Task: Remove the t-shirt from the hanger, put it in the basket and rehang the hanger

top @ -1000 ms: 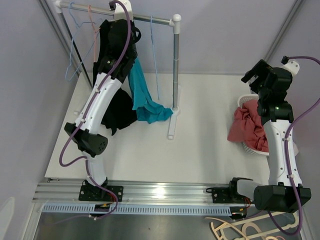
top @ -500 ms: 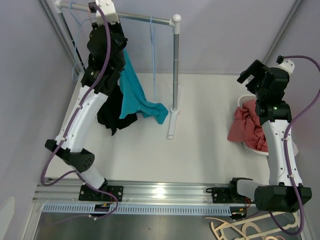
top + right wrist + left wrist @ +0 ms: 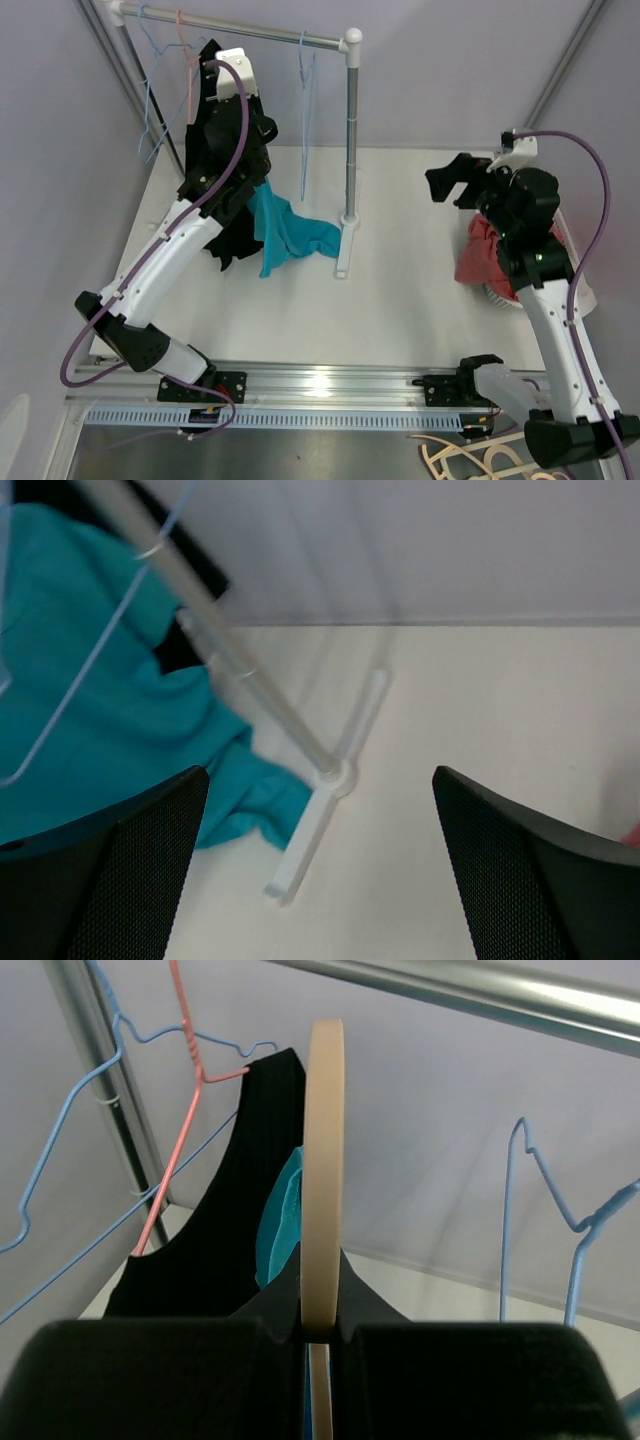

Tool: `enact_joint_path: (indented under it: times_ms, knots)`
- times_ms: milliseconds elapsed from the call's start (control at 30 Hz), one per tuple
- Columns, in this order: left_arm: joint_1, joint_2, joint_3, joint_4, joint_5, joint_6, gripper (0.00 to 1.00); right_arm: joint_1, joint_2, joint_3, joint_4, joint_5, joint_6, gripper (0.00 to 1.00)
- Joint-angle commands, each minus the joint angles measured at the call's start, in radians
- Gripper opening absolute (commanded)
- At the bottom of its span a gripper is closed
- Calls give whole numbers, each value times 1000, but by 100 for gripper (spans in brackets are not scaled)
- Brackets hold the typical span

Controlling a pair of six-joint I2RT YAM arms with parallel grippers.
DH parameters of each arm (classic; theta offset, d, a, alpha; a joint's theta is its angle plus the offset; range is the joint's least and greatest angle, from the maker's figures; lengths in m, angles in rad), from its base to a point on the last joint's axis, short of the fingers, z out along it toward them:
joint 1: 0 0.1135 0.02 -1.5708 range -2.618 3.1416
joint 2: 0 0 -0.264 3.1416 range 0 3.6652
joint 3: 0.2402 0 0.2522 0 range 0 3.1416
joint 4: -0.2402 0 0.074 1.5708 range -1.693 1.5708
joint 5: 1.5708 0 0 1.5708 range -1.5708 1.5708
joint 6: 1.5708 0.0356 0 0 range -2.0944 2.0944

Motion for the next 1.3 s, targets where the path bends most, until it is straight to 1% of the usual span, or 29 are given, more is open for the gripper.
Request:
enact_joint_path:
  times_ms: [0, 33, 67, 167, 200, 267, 300, 333, 367, 400, 433, 467, 500, 533, 667, 733, 767, 833, 867, 900, 1133, 1233, 1267]
  knots:
    - [-11, -38, 8, -10, -94, -86, 1, 82, -115, -78, 105, -187, -39, 98]
    - [-12, -35, 9, -23, -99, -96, 1, 107, -146, -101, 120, -215, -37, 98]
    - [-12, -28, 14, -32, -105, -105, 1, 160, -201, -121, 148, -219, -33, 98]
    - [-17, -5, 63, -89, -122, -140, 1, 249, -261, -183, 201, -246, -34, 96]
    - [-20, 15, 87, -102, -123, -151, 1, 313, -263, -187, 208, -244, -37, 96]
    - [-34, 34, 126, -119, -123, -150, 1, 386, -236, -180, 215, -214, -49, 96]
    - [-40, 52, 145, -116, -125, -136, 1, 462, -222, -175, 219, -195, -57, 96]
    - [-51, 58, 155, -109, -129, -125, 1, 504, -206, -169, 225, -180, -69, 96]
    - [-57, 67, 190, -95, -139, -113, 1, 545, -191, -160, 243, -120, -86, 96]
    - [-61, 80, 205, -83, -155, -75, 1, 583, -157, -152, 251, -94, -94, 96]
    - [-74, 110, 219, -67, -181, -46, 1, 651, -136, -146, 261, -77, -103, 96]
    - [-78, 129, 251, -29, -232, -10, 1, 683, -113, -128, 275, -60, -112, 96]
    - [-83, 147, 283, -20, -251, 45, 1, 711, -67, -120, 280, -20, -121, 96]
    - [-92, 175, 299, -14, -266, 62, 1, 752, -45, -114, 303, -15, -126, 96]
    - [-109, 192, 311, 69, -304, 148, 1, 792, 27, -95, 372, -8, -120, 96]
    - [-114, 196, 305, 133, -320, 186, 1, 792, 57, -77, 390, -17, -112, 96]
    - [-114, 202, 305, 166, -338, 241, 1, 794, 67, -72, 395, -18, -112, 96]
    - [-115, 209, 288, 262, -350, 292, 1, 797, 82, -63, 415, -8, -112, 96]
    - [-115, 209, 285, 284, -355, 323, 1, 799, 85, -63, 422, -3, -112, 96]
    - [-117, 209, 270, 313, -360, 332, 1, 799, 96, -60, 432, -2, -115, 96]
    - [-118, 212, 242, 359, -383, 357, 1, 819, 160, -34, 475, 12, -109, 96]
    - [-123, 203, 219, 385, -378, 364, 1, 825, 196, -22, 484, 35, -114, 90]
    - [-123, 199, 207, 384, -377, 358, 1, 826, 208, -19, 487, 34, -117, 84]
